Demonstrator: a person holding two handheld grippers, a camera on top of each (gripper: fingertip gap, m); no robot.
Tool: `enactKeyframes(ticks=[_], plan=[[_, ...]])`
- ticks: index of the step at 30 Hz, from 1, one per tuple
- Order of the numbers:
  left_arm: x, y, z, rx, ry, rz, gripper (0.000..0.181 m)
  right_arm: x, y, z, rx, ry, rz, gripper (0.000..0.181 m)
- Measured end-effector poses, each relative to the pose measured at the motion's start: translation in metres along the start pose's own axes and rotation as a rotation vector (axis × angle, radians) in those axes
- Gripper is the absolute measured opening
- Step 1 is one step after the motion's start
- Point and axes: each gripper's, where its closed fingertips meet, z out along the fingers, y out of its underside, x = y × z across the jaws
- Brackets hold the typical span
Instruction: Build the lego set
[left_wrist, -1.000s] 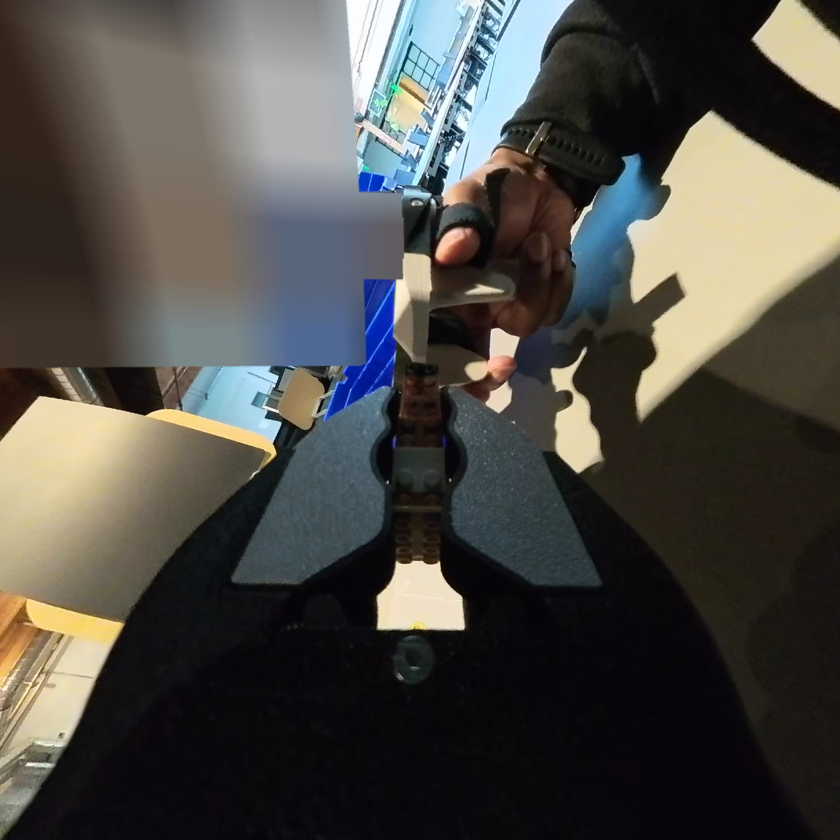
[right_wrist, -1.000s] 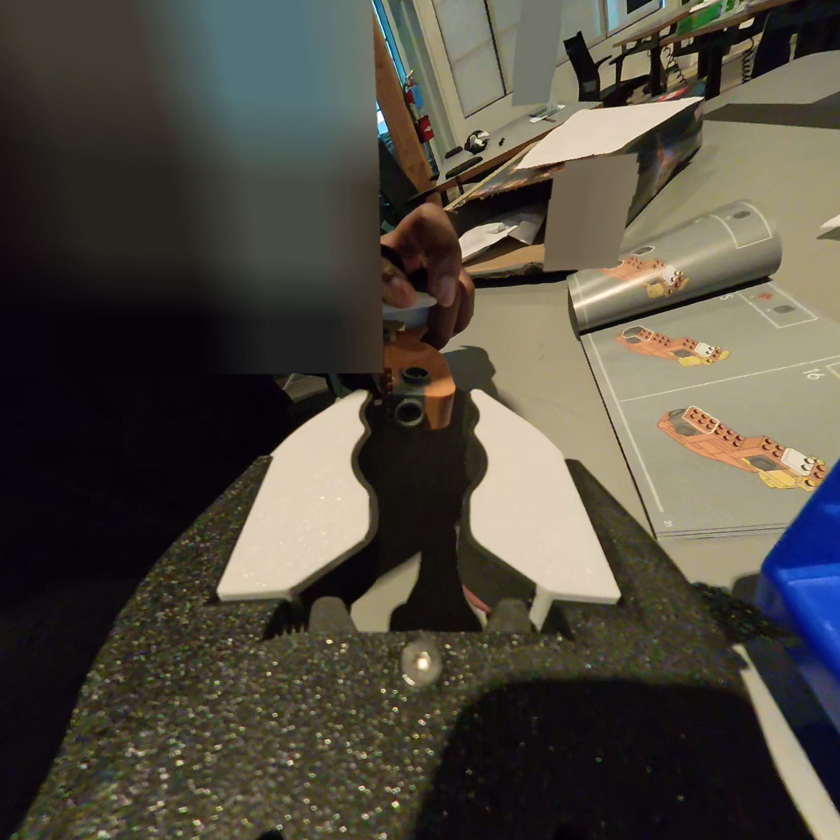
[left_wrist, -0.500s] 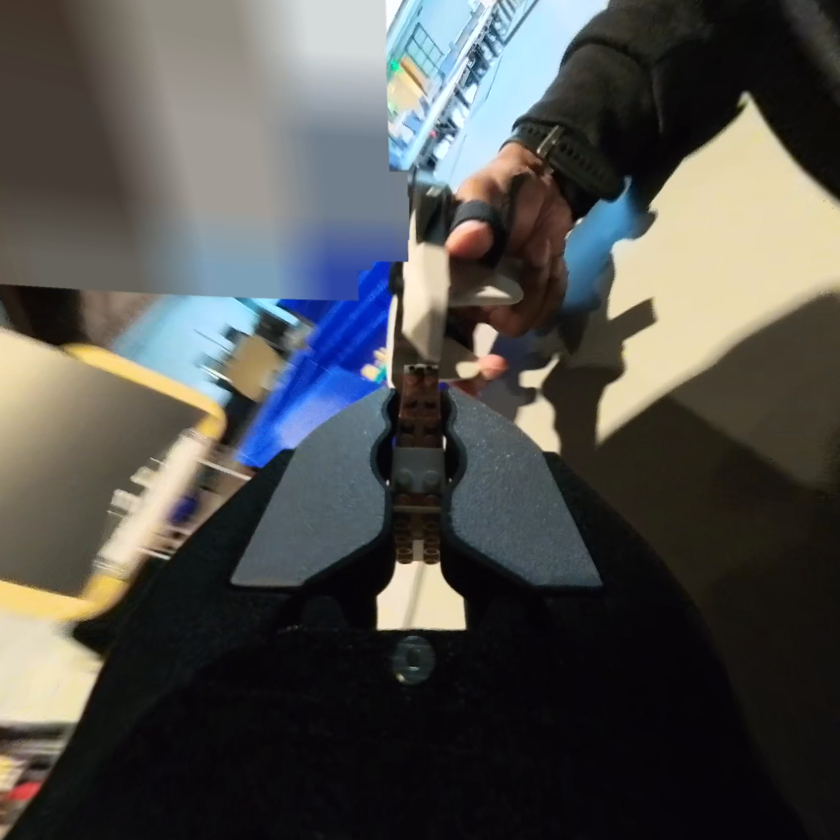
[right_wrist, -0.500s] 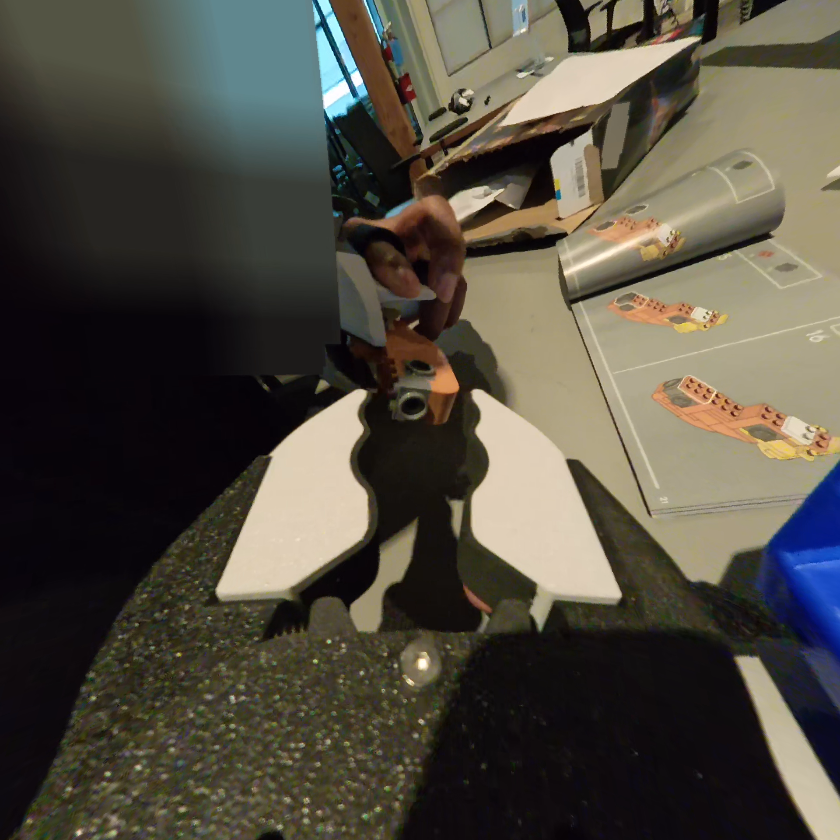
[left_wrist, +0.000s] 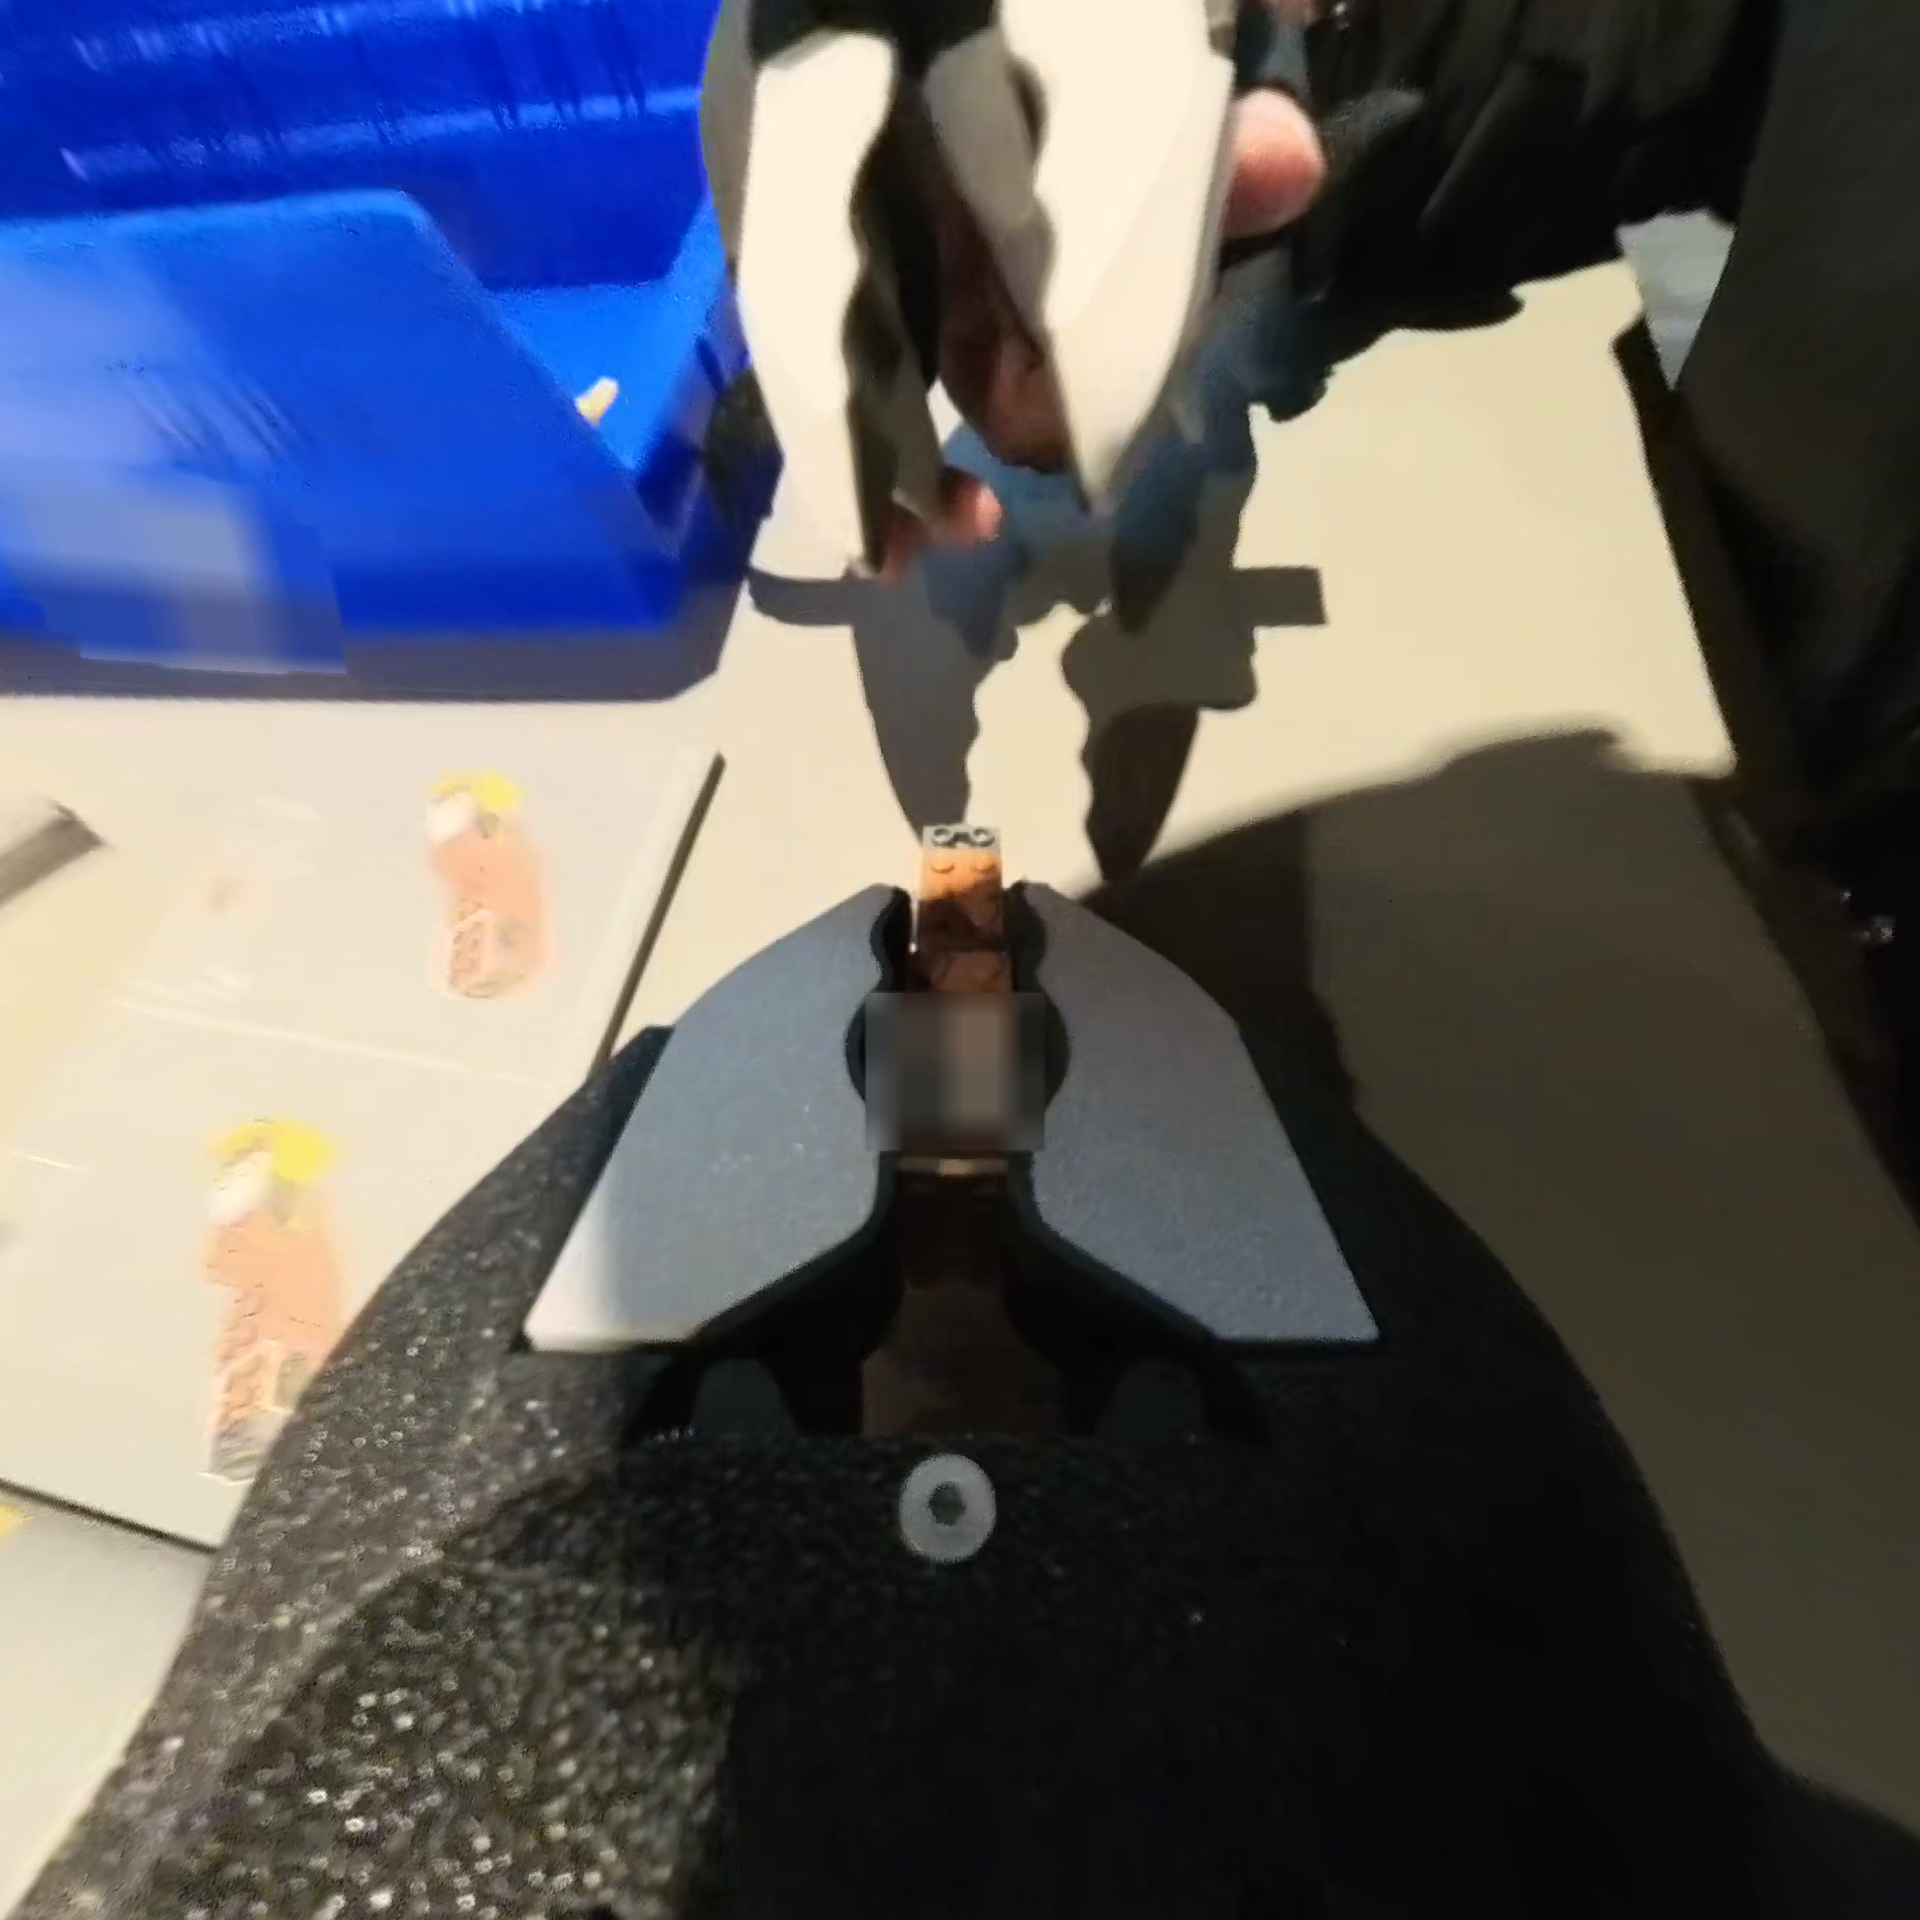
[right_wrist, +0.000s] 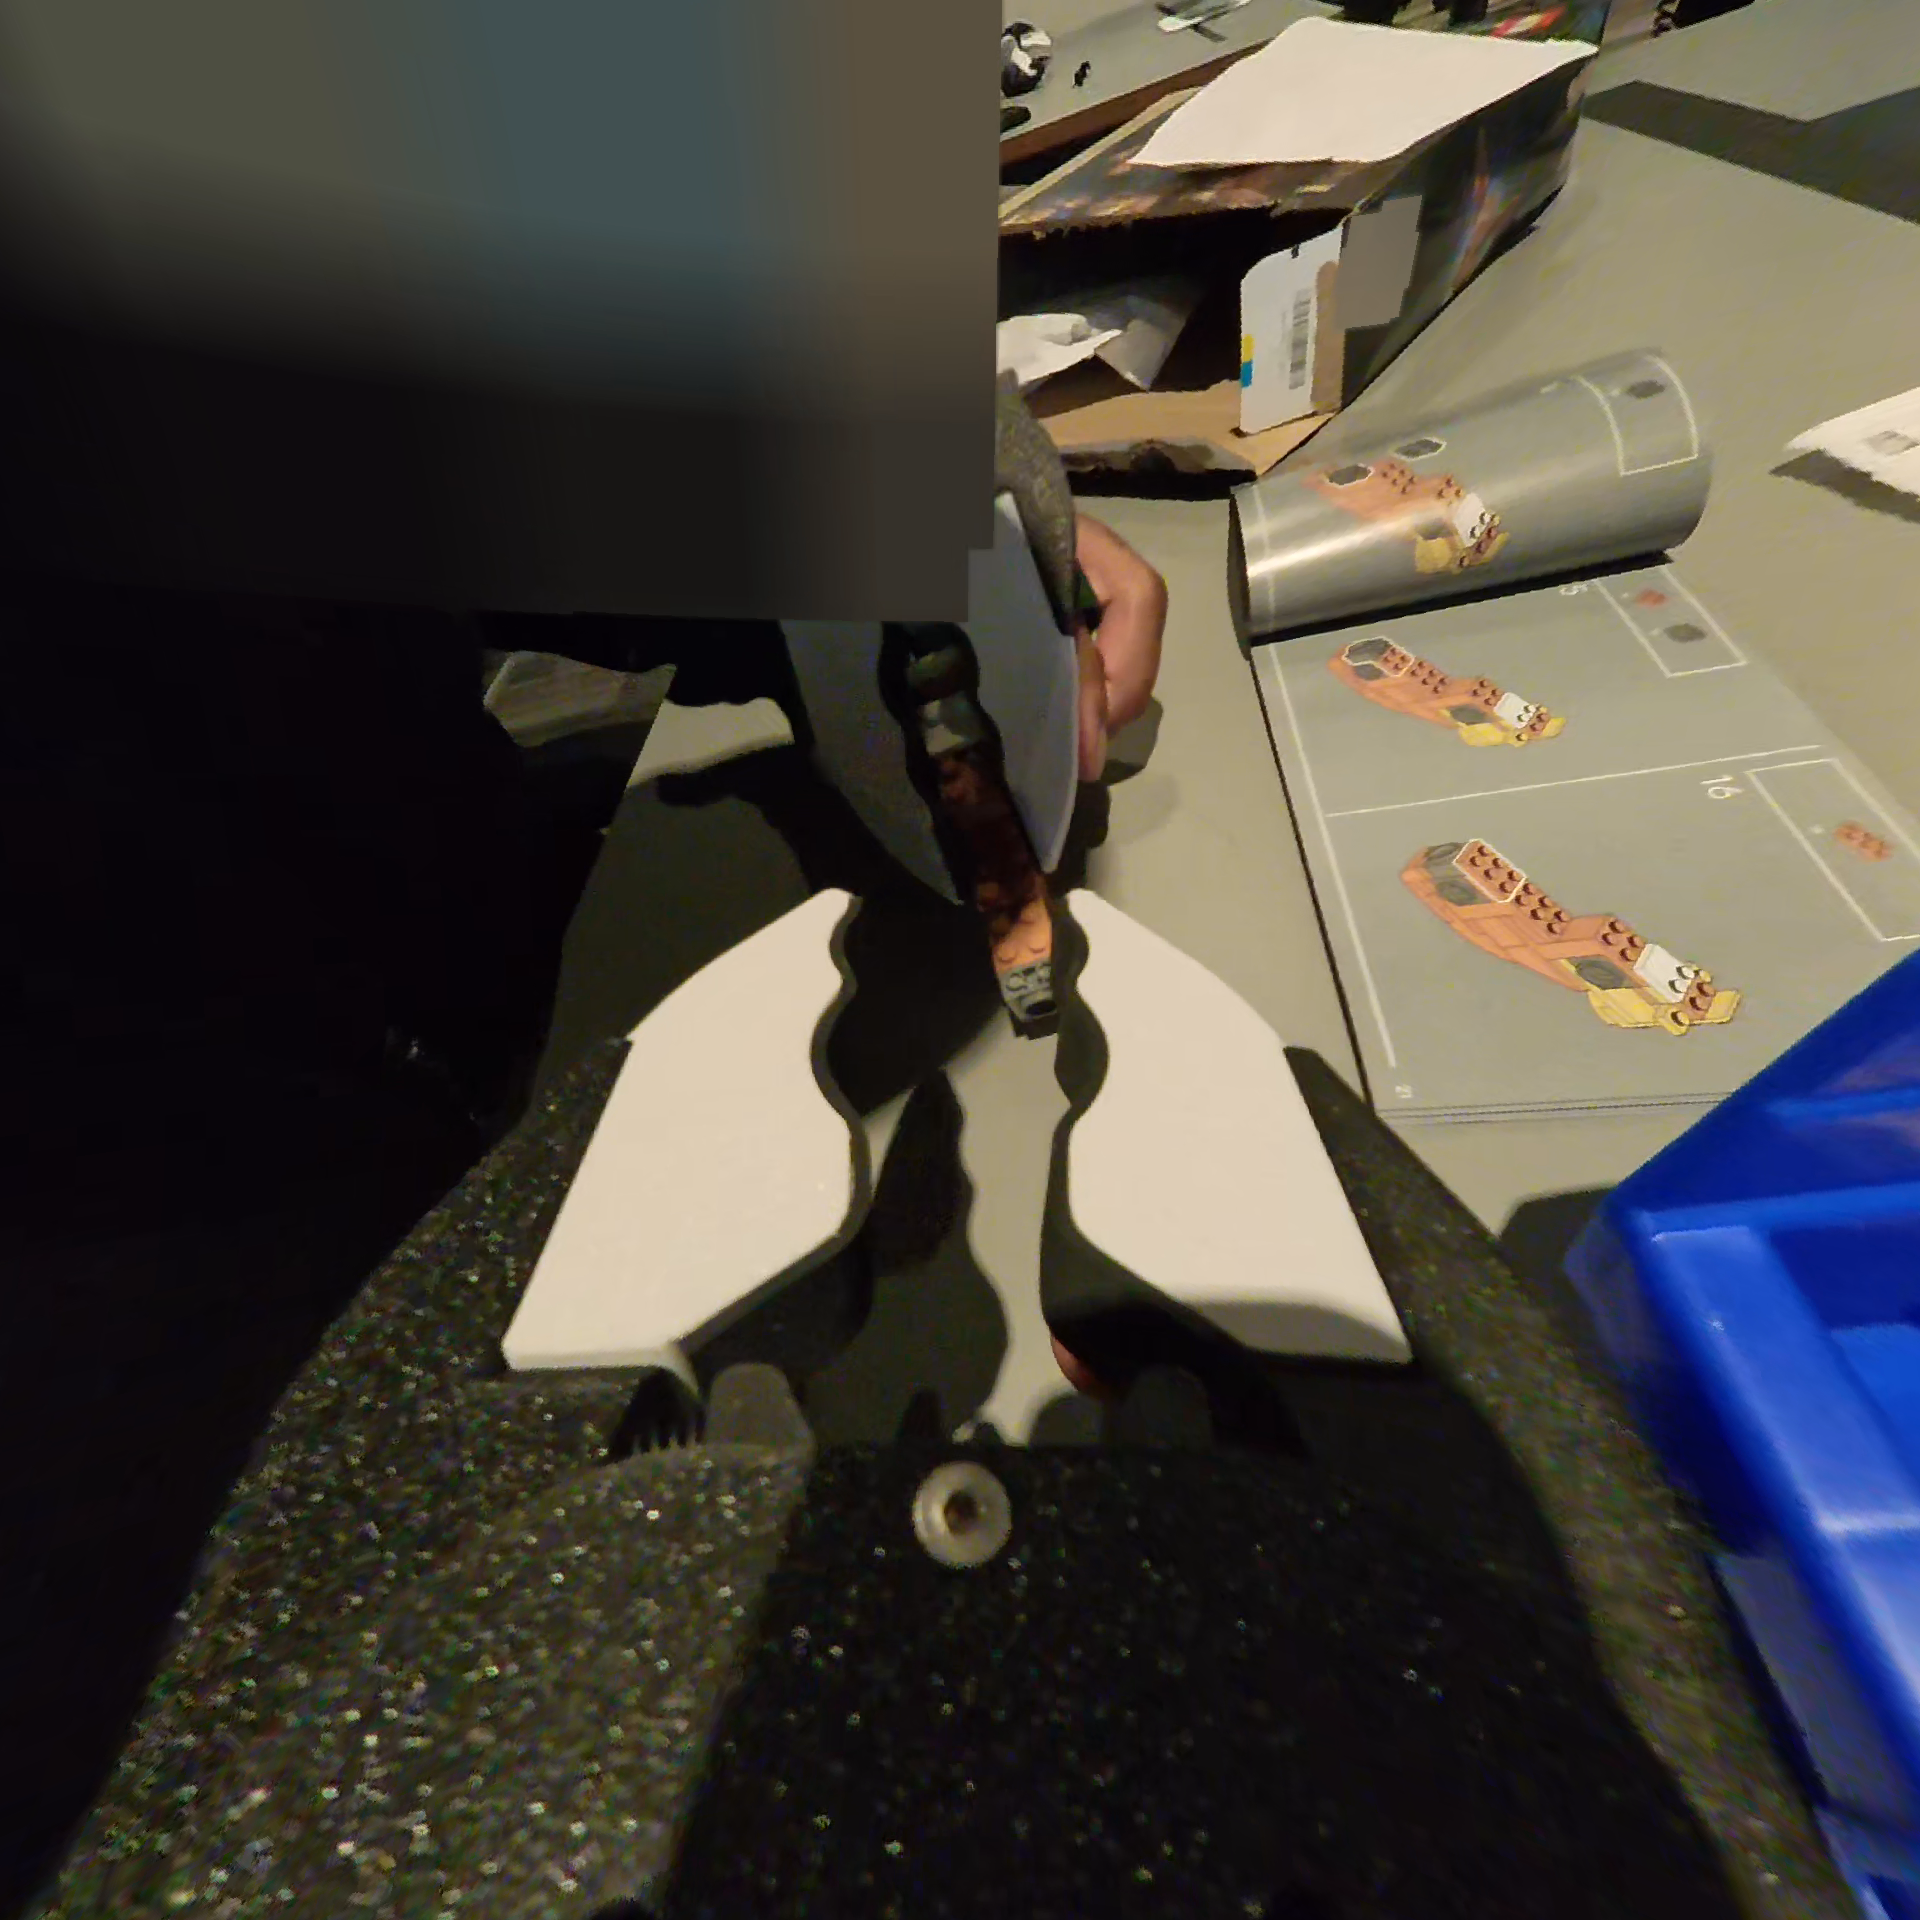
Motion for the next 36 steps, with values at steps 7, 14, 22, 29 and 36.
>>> enactKeyframes(ticks=[7, 14, 22, 29, 36], plan=[[0.001, 0.006, 0.004, -0.048, 0.029, -0.013, 0.027, -0.004, 0.005, -0.001, -0.015, -0.004, -0.028, 0.034], [0.002, -0.005, -0.003, 0.036, 0.045, -0.022, 0.042, -0.006, 0.003, -0.013, 0.035, -0.003, -0.033, 0.032], [-0.048, -0.037, -0.055, 0.434, -0.168, -0.206, 0.03, -0.005, 0.002, -0.036, 0.143, 0.014, -0.012, 0.028], [-0.075, -0.058, -0.059, 0.578, -0.36, -0.168, 0.026, -0.005, 0.002, -0.044, 0.2, 0.01, 0.017, 0.027], [-0.076, -0.062, -0.021, 0.466, -0.321, -0.012, 0.026, -0.006, 0.005, -0.043, 0.178, 0.014, 0.005, 0.028]])
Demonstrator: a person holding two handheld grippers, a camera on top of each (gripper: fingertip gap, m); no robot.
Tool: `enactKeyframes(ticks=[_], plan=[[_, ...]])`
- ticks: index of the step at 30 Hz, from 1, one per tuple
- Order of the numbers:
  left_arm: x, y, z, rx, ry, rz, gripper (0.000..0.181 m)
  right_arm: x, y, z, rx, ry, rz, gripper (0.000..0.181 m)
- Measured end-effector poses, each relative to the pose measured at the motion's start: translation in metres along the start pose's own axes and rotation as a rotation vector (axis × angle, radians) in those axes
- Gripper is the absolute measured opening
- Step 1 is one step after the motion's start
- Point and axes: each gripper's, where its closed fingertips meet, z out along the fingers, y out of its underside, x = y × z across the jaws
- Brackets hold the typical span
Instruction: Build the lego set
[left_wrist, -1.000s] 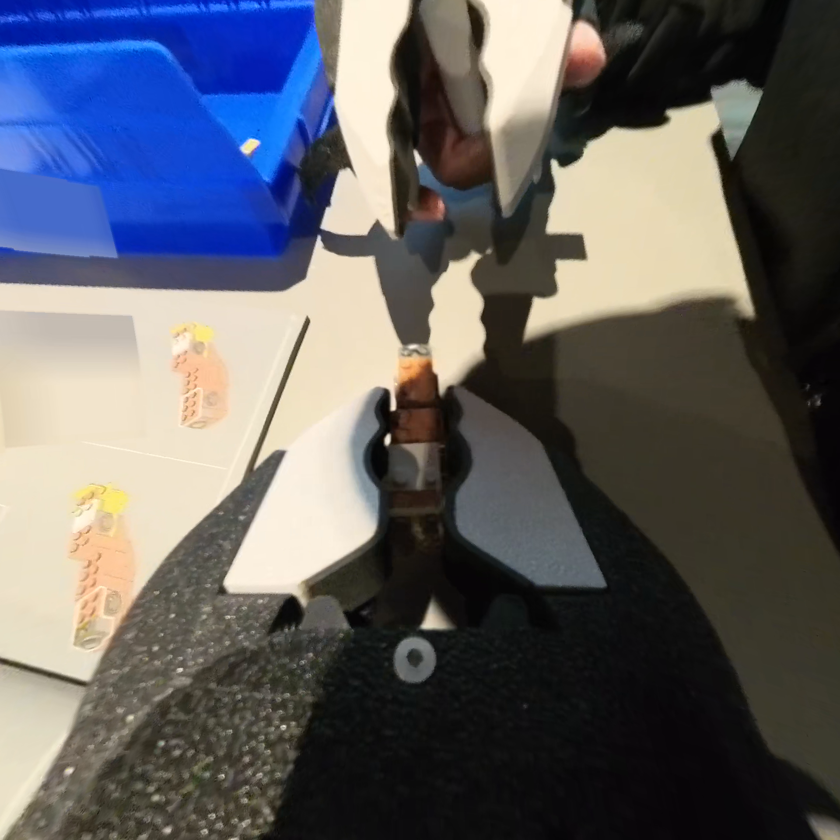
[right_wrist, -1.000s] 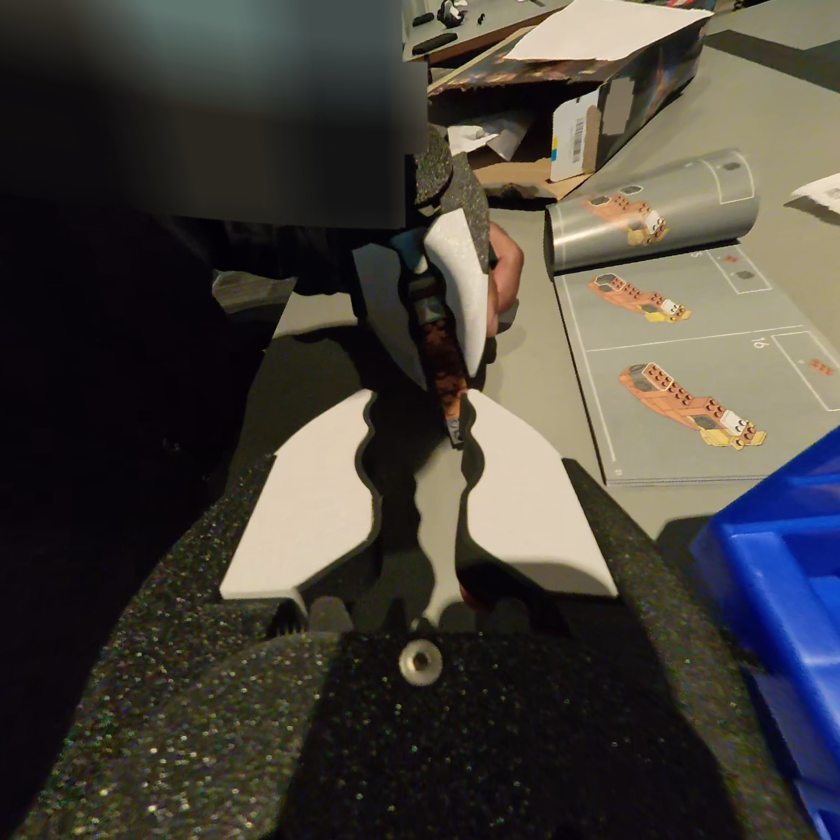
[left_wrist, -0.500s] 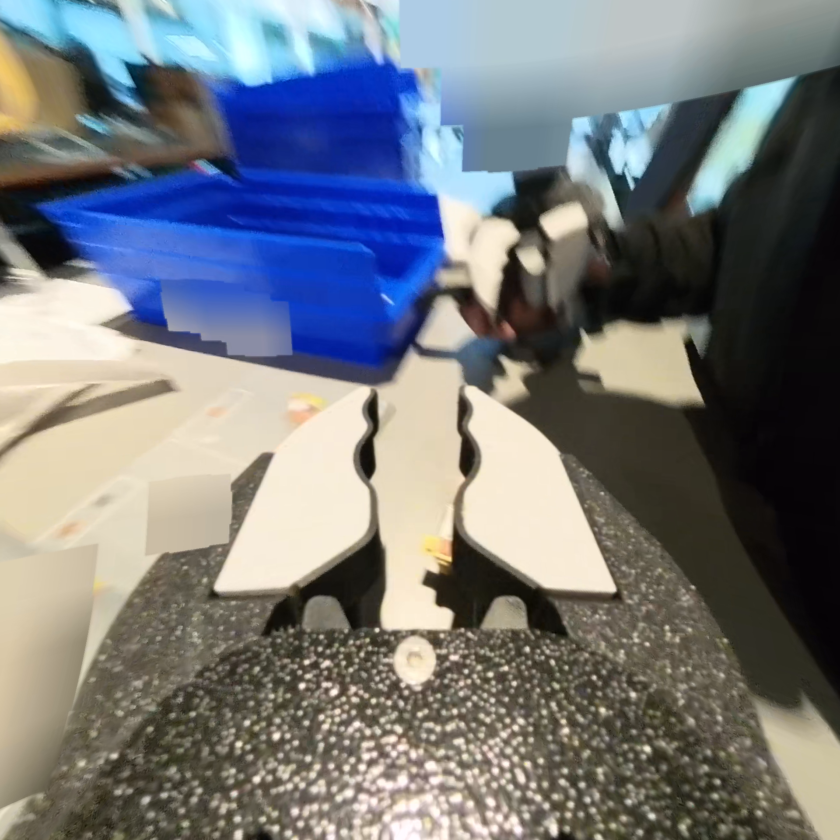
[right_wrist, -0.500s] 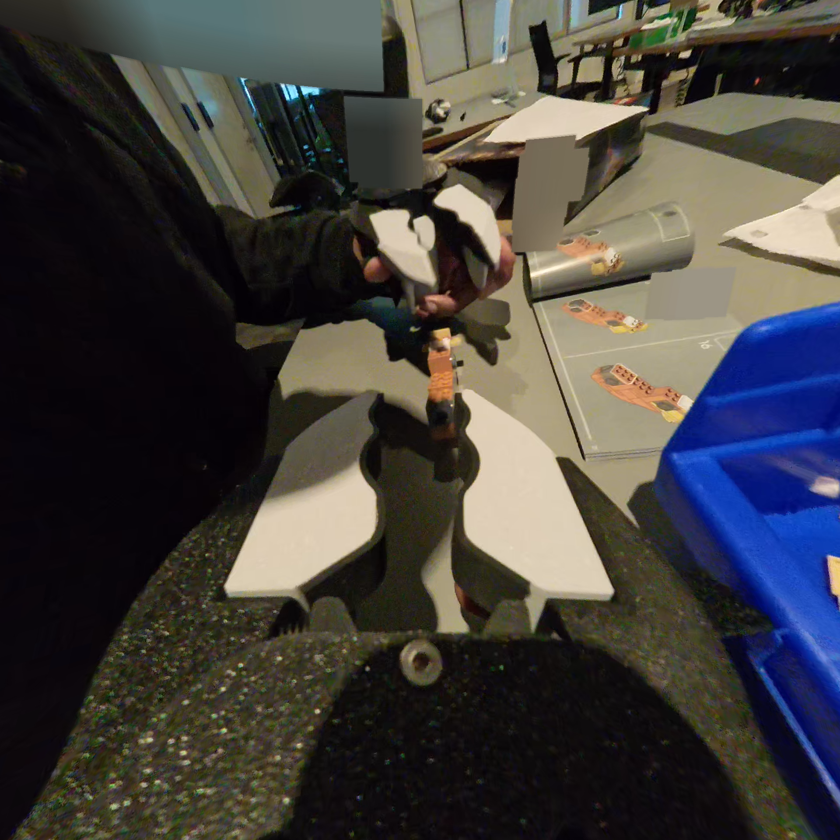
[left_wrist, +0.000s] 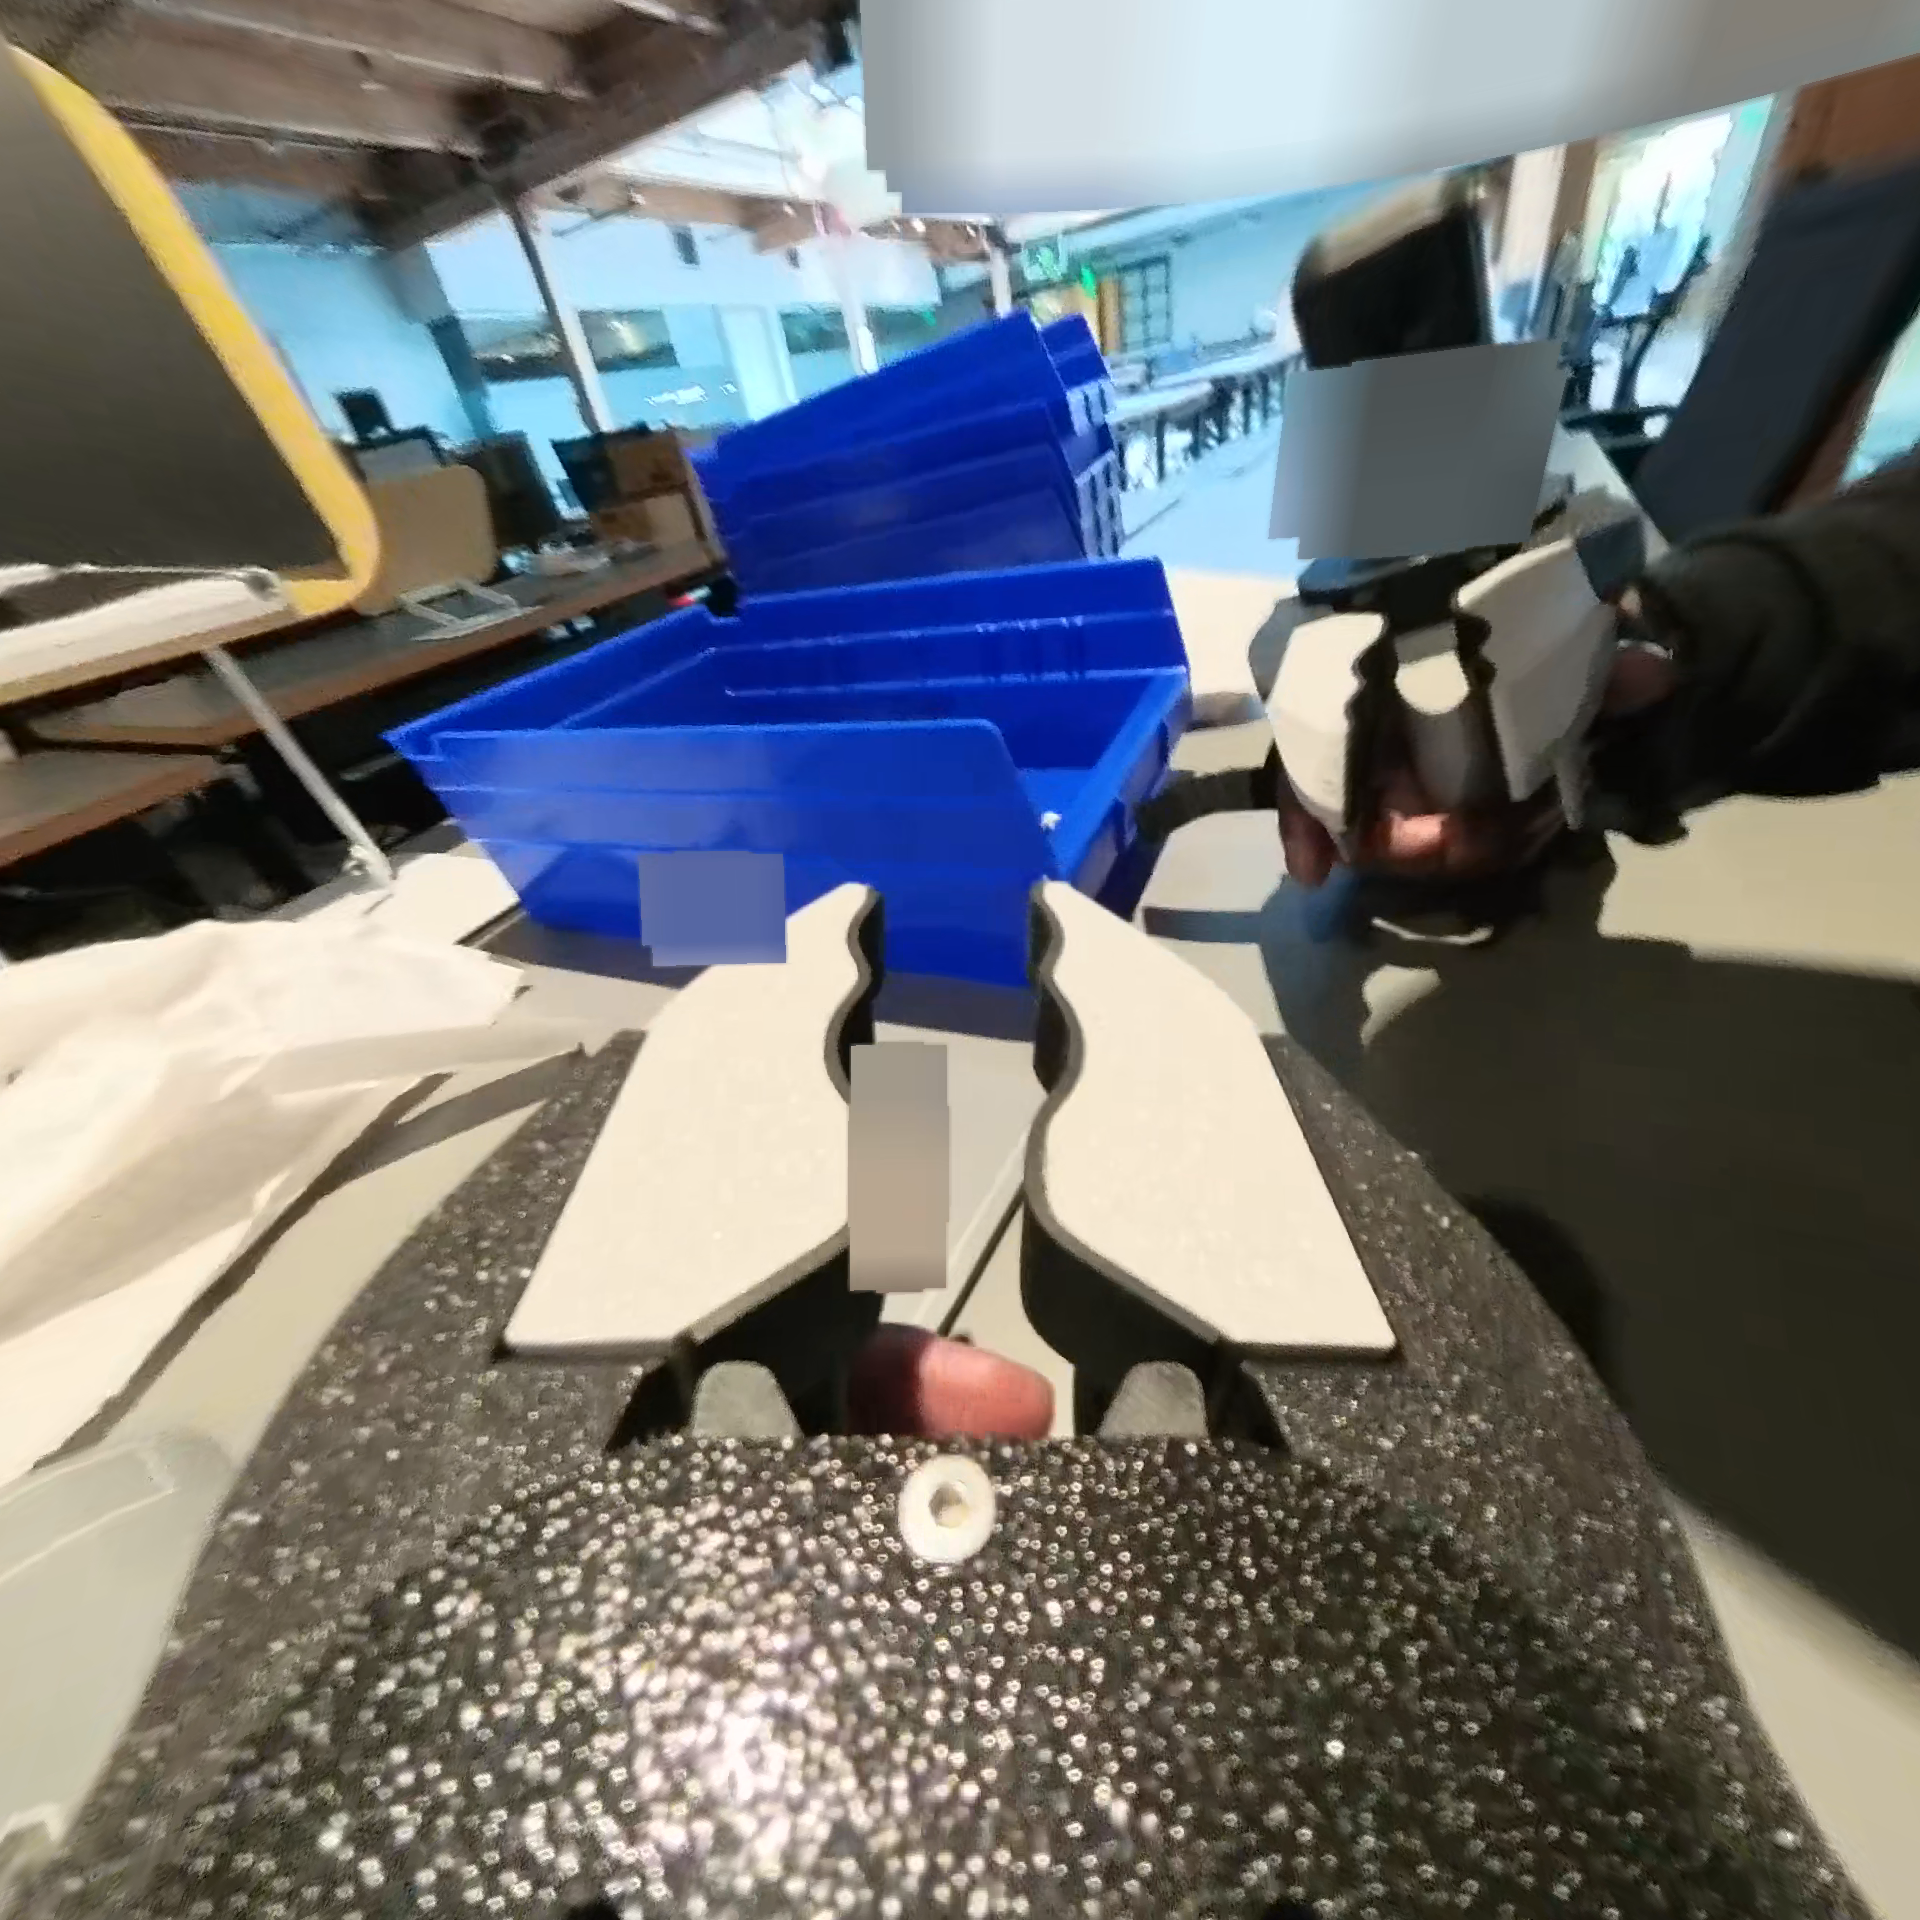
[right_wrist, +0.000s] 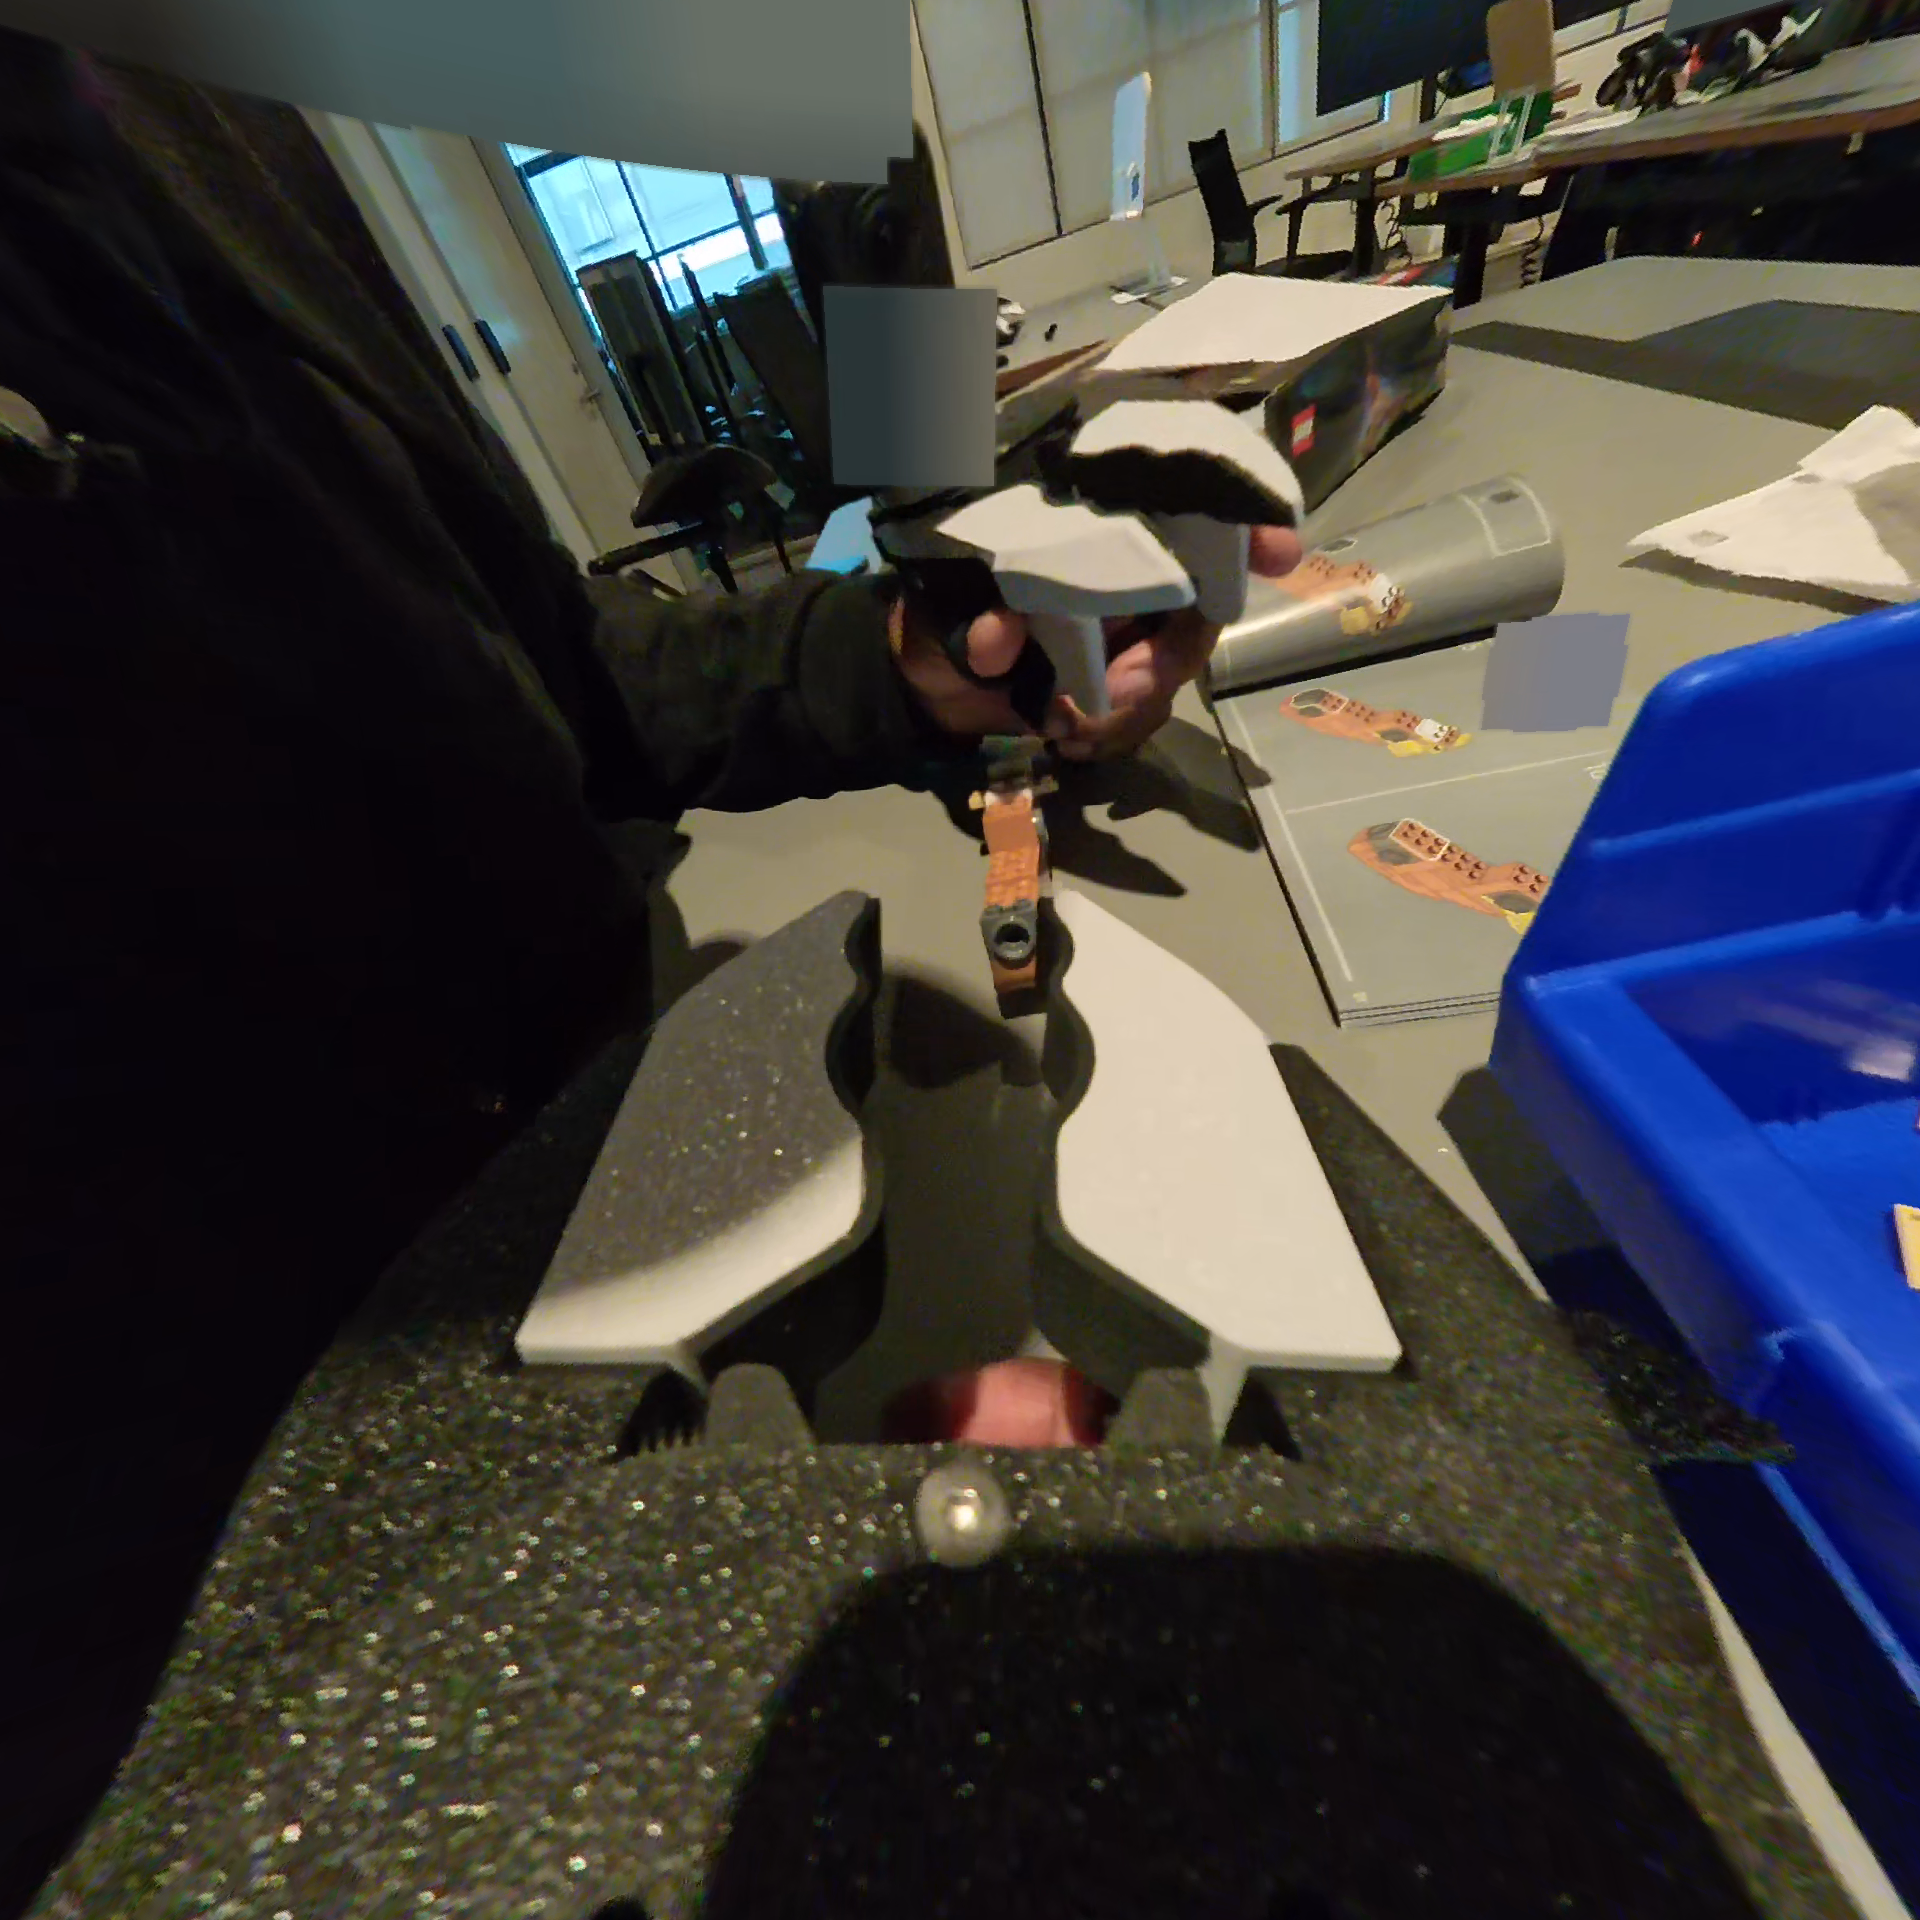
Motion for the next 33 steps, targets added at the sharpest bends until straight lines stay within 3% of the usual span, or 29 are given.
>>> enactKeyframes(ticks=[9, 26, 33], plan=[[0.001, -0.005, -0.003, 0.042, 0.003, 0.011, 0.024, 0.003, 0.001, 0.001, -0.007, -0.008, 0.039, 0.028], [0.005, 0.001, 0.002, 0.002, 0.0, 0.045, 0.024, 0.0, 0.002, 0.002, -0.019, -0.012, 0.019, 0.028], [0.006, 0.002, -0.008, -0.019, -0.023, 0.068, 0.024, 0.004, -0.03, -0.005, 0.076, 0.06, -0.041, 0.027]])
